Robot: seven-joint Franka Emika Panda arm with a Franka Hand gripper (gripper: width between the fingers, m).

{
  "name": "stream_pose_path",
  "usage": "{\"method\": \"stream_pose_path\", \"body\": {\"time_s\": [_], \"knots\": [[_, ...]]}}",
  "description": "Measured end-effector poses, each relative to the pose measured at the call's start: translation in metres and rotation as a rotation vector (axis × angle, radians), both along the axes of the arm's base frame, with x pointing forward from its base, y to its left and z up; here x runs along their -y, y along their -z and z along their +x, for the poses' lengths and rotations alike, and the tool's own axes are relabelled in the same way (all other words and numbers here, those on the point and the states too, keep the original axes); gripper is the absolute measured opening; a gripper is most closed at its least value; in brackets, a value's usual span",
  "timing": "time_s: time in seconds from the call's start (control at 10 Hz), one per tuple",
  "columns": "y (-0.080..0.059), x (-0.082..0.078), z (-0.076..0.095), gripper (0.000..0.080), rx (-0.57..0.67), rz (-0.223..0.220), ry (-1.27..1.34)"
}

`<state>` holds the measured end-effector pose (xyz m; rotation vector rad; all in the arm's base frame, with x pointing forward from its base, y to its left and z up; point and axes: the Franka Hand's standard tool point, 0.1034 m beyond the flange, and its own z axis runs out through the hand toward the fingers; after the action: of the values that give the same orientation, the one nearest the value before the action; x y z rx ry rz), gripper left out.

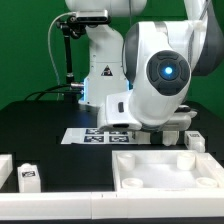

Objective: Assemble one leg

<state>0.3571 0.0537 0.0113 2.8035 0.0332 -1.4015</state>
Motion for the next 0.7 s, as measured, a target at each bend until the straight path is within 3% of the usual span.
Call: {"method": "stream_pose_path", "body": {"time_s": [0.1, 0.2, 0.3, 0.4, 0.5, 0.7], "knots": [[0.0, 0.0, 0.0, 0.062, 0.0, 0.0, 0.0], [0.0, 0.0, 0.0, 0.0438, 0.0, 0.0, 0.0], [0.0, 0.0, 0.0, 0.0438, 0.0, 0.0, 0.0], [0.0, 0.0, 0.0, 0.0281, 0.0, 0.0, 0.0], [-0.003, 0.0, 0.001, 0.0284, -0.006, 0.0, 0.001], [-0.038, 0.001, 0.021, 0.0284, -0.048, 0.002, 0.029]]}}
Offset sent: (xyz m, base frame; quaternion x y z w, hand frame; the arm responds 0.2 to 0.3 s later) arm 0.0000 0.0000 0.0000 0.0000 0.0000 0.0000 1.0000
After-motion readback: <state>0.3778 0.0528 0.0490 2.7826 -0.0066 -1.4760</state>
